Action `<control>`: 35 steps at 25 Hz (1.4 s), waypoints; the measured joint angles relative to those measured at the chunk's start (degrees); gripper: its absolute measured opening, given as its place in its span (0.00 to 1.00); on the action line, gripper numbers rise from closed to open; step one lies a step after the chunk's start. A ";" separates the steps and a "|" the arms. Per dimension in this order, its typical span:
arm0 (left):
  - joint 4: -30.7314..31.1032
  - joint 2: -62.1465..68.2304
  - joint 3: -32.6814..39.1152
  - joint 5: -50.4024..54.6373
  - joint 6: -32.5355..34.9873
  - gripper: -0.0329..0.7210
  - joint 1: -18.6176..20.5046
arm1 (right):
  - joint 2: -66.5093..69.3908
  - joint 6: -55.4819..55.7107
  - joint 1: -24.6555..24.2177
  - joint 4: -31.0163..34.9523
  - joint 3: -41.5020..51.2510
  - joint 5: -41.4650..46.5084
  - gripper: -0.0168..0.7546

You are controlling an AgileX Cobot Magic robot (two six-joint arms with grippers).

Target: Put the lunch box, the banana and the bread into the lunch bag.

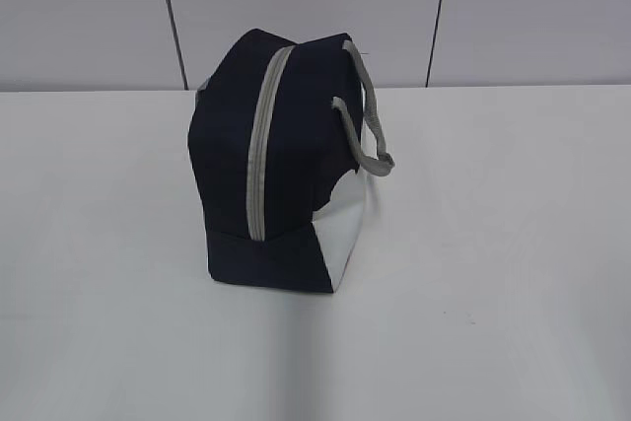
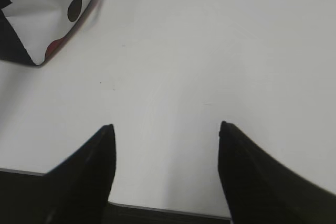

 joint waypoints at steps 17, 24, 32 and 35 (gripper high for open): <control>-0.05 0.00 0.00 0.00 0.00 0.36 0.99 | 0.00 0.00 0.00 0.00 0.00 0.00 0.61; -0.05 0.00 0.00 0.00 0.00 0.36 1.36 | 0.00 0.00 0.00 0.00 0.00 0.00 0.61; -0.05 0.00 0.00 0.00 0.00 0.36 1.36 | 0.00 0.00 0.00 0.00 0.00 0.00 0.61; -0.10 0.00 0.00 0.00 0.00 0.36 1.36 | 0.00 0.00 0.00 0.00 0.00 0.00 0.61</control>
